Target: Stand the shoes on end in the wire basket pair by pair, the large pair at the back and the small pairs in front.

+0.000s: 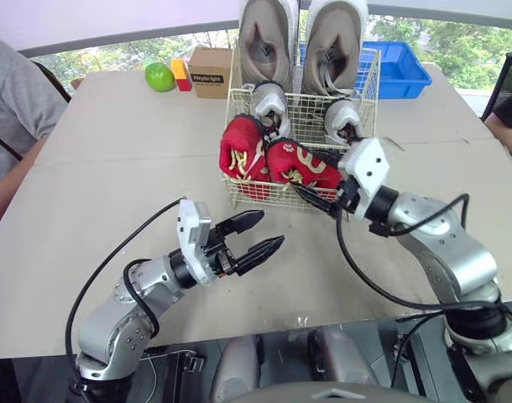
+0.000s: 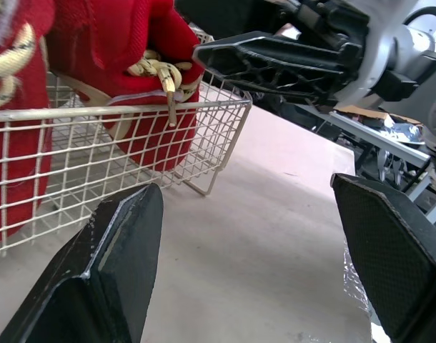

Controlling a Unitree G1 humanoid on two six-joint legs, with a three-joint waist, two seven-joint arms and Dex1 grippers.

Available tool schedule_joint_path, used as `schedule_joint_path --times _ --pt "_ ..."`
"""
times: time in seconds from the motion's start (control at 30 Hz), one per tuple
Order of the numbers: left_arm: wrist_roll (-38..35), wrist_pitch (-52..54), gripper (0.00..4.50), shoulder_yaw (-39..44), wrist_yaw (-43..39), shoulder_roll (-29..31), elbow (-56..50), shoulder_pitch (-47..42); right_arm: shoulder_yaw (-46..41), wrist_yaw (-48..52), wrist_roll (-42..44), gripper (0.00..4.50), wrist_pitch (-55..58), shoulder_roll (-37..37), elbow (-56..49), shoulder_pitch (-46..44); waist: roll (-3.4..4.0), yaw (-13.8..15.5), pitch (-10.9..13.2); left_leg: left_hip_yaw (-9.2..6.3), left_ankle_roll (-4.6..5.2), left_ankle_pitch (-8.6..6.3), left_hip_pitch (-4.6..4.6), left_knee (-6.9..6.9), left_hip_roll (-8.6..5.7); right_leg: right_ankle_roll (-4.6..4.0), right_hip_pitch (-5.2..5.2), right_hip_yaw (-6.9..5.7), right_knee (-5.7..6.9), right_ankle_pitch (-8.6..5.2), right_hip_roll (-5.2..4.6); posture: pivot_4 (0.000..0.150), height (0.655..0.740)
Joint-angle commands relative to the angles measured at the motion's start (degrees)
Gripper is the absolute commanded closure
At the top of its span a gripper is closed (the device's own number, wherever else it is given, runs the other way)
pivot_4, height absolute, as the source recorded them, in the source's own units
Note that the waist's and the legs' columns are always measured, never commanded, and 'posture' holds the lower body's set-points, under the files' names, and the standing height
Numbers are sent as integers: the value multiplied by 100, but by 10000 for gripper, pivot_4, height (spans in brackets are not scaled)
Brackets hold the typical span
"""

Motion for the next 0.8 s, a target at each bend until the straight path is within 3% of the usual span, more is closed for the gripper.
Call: schedule_joint_path --times 0.03,0.1,0.2,0.33,0.37,0.6,0.8 --pt "-25 -88 4236 43 32 -9 -223 34 166 -10 -209 12119 14 11 131 -333 0 7 0 0 0 0 0 0 0 0 0 0 0 0 0 1500 7400" --pt "-37 -74 4236 58 76 -8 -273 52 263 -51 -345 12119 32 24 266 -441 0 6 0 0 0 0 -2 0 0 0 0 -3 -1 0 -1 1500 7400" --pt "-87 -9 4236 80 262 -11 -456 101 185 -337 -555 20076 -3 135 359 -473 0 3 0 0 0 0 -2 0 0 0 -1 -3 0 1 -1 1500 7400" --pt "-126 -9 4236 134 320 19 -497 201 -289 -632 -186 41037 71 537 -297 5 0 21 0 -3 0 0 -3 -1 2 15 0 -7 0 9 -1 1500 7400" --pt "-136 -7 4236 135 314 34 -502 214 -361 -677 -117 44113 149 583 -478 139 0 21 0 -5 0 0 -5 -1 2 17 0 -8 -1 10 -2 1500 7400" --pt "-234 83 4236 106 274 81 -391 64 -880 -1032 101 44113 615 569 -1332 754 3 25 2 -7 -1 0 -5 -2 1 17 -2 -5 -1 8 -5 1500 7400" --pt "-302 224 4236 38 243 79 -210 -287 -1489 -1975 11 44113 1539 863 -1869 1267 2 50 2 -4 -1 0 -8 -2 -1 19 -1 -12 -2 6 -4 1500 7400"
